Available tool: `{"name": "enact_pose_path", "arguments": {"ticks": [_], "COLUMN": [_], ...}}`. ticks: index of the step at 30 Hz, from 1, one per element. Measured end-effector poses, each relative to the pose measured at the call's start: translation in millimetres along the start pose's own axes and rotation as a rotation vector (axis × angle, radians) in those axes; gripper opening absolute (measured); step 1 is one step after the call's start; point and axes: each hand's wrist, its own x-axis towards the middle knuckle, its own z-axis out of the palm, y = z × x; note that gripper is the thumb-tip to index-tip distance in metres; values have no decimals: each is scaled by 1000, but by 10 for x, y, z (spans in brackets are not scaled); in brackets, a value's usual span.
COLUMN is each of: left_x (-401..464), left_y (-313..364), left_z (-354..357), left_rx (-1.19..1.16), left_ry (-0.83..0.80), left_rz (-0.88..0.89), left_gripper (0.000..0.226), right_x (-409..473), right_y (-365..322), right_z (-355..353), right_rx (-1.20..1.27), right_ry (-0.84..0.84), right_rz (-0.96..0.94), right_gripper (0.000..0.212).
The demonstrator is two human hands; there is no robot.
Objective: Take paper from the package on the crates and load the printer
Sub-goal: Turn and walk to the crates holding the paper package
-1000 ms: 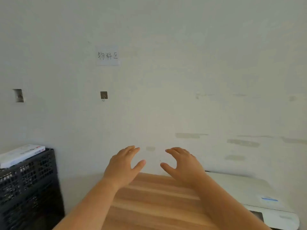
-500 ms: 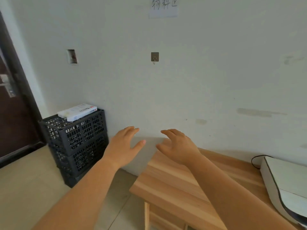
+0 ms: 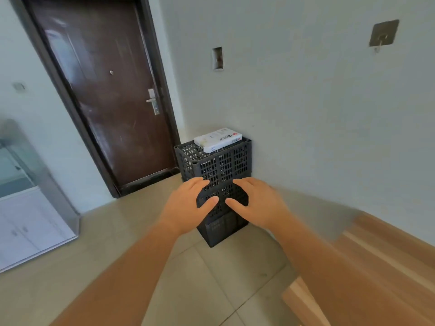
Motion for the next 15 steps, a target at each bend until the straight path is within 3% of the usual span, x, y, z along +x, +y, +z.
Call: {"name": "enact_pose_path", "arguments": {"ticks": [6,15], "left_x": [307,1122], "left_y": [-791,-2363], "left_z": [-196,-264], "left_rx": [31,38], "left_ry": [47,64], "left_rz": [-145,-195], "left_gripper": [71,71], "right_x": [926,2465], "right_y": [-264,-763], "right_z": [526,1413], "right_rx": [28,29], "right_ry": [-83,-148], "right_rz": [-112,-175], "right_gripper": [66,66]}}
